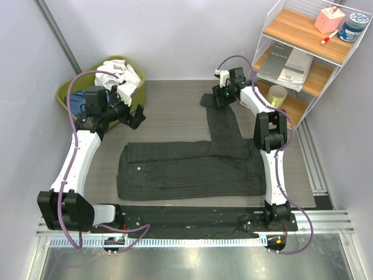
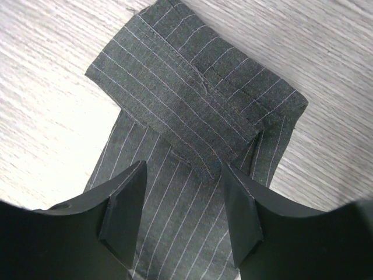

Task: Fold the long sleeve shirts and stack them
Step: Fold the shirt

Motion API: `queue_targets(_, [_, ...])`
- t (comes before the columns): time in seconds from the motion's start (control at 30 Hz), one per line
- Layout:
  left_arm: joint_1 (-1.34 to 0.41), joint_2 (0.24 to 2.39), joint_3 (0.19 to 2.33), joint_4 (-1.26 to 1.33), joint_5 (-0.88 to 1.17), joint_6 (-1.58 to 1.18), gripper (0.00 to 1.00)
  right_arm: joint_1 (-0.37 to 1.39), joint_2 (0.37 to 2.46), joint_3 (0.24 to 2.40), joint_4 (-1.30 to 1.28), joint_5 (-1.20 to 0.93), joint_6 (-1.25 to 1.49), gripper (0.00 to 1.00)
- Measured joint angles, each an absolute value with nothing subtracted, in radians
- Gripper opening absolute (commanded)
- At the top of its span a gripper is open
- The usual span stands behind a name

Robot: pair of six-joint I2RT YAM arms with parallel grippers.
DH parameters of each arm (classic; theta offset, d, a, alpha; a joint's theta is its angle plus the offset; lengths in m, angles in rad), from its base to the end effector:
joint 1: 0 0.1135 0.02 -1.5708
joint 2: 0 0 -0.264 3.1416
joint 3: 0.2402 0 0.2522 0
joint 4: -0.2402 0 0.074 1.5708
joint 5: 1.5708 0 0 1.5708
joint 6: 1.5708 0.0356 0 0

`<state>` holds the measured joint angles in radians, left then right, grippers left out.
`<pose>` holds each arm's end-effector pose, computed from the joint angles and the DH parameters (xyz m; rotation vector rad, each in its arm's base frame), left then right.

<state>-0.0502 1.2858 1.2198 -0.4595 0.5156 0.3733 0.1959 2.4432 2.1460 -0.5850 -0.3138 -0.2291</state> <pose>0.2837 -0.0318 0.3579 0.7230 1.9064 -0.3378 0.5300 0.1164 0.1856 -0.6459 2.3414 0.3691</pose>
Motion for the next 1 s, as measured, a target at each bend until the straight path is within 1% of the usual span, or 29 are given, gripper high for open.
queue_targets(0.1, [-0.051,1.294,1.22,-0.458,0.516,0.378,1.0,0.196,2.453,2.15,-0.575,-0.307,-0.207,0.55])
queue_targets(0.57, [-0.113,1.298,1.208,-0.45,0.508,0.456,1.0,0.174,2.461,2.147,-0.566,-0.287,-0.137,0.54])
queue_targets(0.7, [-0.116,1.298,1.208,-0.447,0.496,0.461,1.0,0.169,2.466,2.147,-0.553,-0.313,-0.123,0.5])
queue_targets(0.77, [-0.118,1.298,1.208,-0.447,0.489,0.467,1.0,0.167,2.475,2.149,-0.548,-0.329,-0.117,0.47])
queue_targets(0.87, [-0.118,1.298,1.208,-0.447,0.479,0.479,1.0,0.166,2.5,2.162,-0.544,-0.352,-0.103,0.32])
queue_targets(0.9, [-0.118,1.298,1.208,-0.447,0.476,0.48,1.0,0.166,2.508,2.168,-0.539,-0.362,-0.101,0.23])
queue_targets(0.97, [-0.118,1.298,1.208,-0.448,0.468,0.481,1.0,0.162,2.515,2.177,-0.531,-0.377,-0.091,0.15])
queue_targets(1.0, [-0.118,1.298,1.208,-0.448,0.464,0.481,1.0,0.159,2.518,2.177,-0.532,-0.386,-0.083,0.05])
